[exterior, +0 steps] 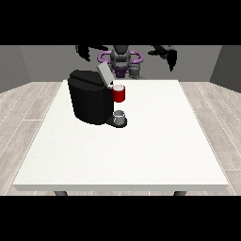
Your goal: Insert the coffee pod into the coffee machine and close the lid
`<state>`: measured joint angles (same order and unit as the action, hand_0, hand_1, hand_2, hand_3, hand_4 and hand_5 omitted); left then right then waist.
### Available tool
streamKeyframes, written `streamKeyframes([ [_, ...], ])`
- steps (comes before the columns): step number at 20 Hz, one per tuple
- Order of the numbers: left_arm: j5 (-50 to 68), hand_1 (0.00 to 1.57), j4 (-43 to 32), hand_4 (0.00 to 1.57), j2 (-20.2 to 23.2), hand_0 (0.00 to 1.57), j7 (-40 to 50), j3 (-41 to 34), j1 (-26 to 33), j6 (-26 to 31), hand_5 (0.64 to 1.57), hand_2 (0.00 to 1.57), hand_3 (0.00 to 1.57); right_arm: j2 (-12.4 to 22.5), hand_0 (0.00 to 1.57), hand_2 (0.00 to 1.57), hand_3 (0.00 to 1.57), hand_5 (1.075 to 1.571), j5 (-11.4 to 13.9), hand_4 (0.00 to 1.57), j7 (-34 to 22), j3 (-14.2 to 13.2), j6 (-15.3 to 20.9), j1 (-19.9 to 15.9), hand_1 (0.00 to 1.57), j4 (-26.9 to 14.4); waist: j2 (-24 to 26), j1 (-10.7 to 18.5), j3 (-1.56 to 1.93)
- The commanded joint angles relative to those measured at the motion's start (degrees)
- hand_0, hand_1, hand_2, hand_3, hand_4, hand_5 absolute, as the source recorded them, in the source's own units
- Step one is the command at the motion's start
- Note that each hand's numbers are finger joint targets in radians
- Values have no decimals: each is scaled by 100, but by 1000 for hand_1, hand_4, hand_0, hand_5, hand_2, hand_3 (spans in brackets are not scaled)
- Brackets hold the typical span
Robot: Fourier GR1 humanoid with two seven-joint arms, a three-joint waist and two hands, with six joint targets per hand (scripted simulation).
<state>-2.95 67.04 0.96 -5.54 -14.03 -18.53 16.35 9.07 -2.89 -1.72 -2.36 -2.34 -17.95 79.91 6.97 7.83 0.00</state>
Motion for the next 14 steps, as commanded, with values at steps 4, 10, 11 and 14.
streamKeyframes([
  [4, 54, 0, 746, 0, -81, 0, 345, 320, 120, -278, 1571, 0, 0, -56, 0, 0, 0, 1571, -35, 0, 188, -273, 78, -603, 0, -686, -548, -1, 1],
  [10, 255, 0, 1253, 0, 127, 0, 494, 389, 346, -196, 1571, 0, 0, -86, 0, 0, 0, 1571, 73, 0, 104, -274, 127, -1120, 0, -1132, -633, 85, 0],
  [11, 258, 0, 1236, 0, 210, 0, 318, 378, 462, -194, 1571, 0, 0, 76, 0, 0, 0, 1571, 23, 0, 534, -361, -181, -1006, 0, -1314, -810, -55, 0],
  [14, 191, 0, 1404, 0, -47, 0, 228, 571, 581, -428, 1571, 0, 0, 47, 0, 0, 0, 1571, 151, 0, 293, -346, 8, -1354, 0, -1473, -819, 18, 0],
])
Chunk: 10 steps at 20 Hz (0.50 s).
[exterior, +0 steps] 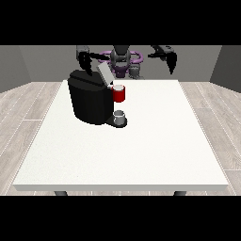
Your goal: Insert the coffee pod into the coffee machine and close the lid
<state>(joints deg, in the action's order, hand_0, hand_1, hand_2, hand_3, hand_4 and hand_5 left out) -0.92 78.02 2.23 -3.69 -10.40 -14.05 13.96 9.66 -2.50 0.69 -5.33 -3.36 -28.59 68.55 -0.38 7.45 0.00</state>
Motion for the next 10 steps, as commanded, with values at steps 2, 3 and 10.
streamKeyframes([
  [2, 248, 0, 438, 0, 102, 0, 433, -4, 80, -31, 1571, 0, 0, -65, 0, 0, 0, 1571, 159, 0, 267, 30, 16, -124, 0, -469, -47, 105, 1],
  [3, 149, 0, 108, 0, 52, 0, -140, -33, 14, -173, 1571, 0, 0, 13, 0, 0, 0, 1571, 237, 0, 311, 125, -127, -298, 0, -409, -266, -89, 0],
  [10, 210, 0, -54, 0, 333, 0, -266, -161, -245, -236, 1571, 0, 0, -120, 0, 0, 0, 1571, 337, 40, 464, 101, 23, -710, 0, -683, -550, -110, -1],
])
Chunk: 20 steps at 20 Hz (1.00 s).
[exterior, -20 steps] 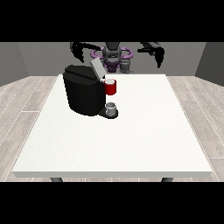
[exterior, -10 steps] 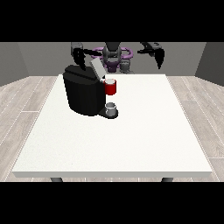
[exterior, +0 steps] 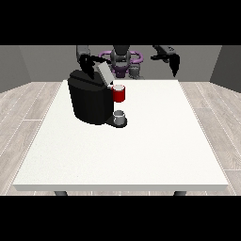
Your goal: Insert the coffee pod into the coffee machine and close the lid
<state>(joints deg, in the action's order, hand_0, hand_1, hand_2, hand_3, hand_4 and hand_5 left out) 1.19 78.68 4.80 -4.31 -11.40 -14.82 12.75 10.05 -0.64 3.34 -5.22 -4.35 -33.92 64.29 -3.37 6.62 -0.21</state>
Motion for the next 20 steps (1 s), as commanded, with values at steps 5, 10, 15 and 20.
streamKeyframes([
  [5, -89, 0, -54, 0, 112, 0, -197, 83, -86, -115, 1571, 0, 0, -119, 0, 0, 0, 1571, 110, 0, 87, 30, 17, -422, 0, -375, -283, 7, 21],
  [10, 133, 0, -3, 0, 139, 0, 183, 61, 9, -86, 1571, 0, 0, -20, 0, 0, 0, 1571, 125, 0, 19, 8, -131, -479, 0, -521, -103, 34, 21],
  [15, 0, 0, -191, 192, 174, 0, -135, 74, 76, -178, 1571, 0, 0, -263, 0, 0, 0, 1571, 253, 182, -263, 156, 121, -830, 0, -440, -90, 52, 20],
  [20, 243, 0, -663, 139, 400, 0, -350, -243, 13, 4, 1571, 0, 0, -654, 0, 0, 0, 1571, 577, 0, -414, 657, 301, -758, 0, -156, 11, -126, 17],
])
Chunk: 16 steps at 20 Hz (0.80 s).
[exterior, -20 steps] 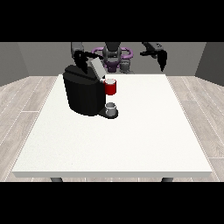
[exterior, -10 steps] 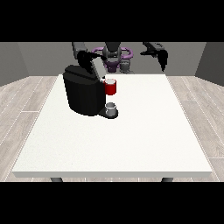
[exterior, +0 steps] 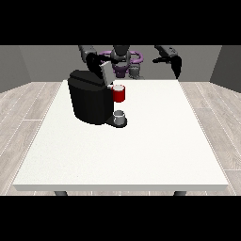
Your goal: Insert the coffee pod into the coffee machine and close the lid
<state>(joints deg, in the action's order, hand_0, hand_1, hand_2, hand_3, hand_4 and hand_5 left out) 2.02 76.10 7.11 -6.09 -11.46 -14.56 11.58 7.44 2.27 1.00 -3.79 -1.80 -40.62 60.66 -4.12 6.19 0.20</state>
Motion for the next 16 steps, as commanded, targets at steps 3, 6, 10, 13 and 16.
streamKeyframes([
  [3, -79, 0, 39, 154, -99, 0, -50, 210, -115, -7, 1571, 0, 0, -13, 0, 0, 0, 1571, 401, 173, -148, 287, 149, -518, 0, -106, -109, 343, -22],
  [6, -110, 0, 287, 0, -153, 0, 33, 448, -103, 141, 1571, 0, 0, 64, 0, 0, 0, 1571, 414, 124, -28, 276, 188, -456, 0, -42, 12, 568, -19],
  [10, -111, 0, 289, 202, -241, 0, -66, 431, -230, -2, 1571, 0, 0, 157, 0, 0, 0, 1571, 313, 116, -268, 269, 116, -480, 0, 143, -38, 502, -21],
  [13, 98, 0, 261, 145, -114, 0, -132, 225, -351, 101, 1571, 0, 0, -181, 0, 0, 0, 1571, 225, 126, -22, 451, 74, -197, 0, 341, 19, 370, -21],
  [16, -185, 0, 268, 192, -430, 0, -513, 525, -69, -110, 1571, 0, 0, -296, 0, 0, 0, 1571, 222, 132, 259, 603, -91, -113, 0, 423, 60, 230, -21],
])
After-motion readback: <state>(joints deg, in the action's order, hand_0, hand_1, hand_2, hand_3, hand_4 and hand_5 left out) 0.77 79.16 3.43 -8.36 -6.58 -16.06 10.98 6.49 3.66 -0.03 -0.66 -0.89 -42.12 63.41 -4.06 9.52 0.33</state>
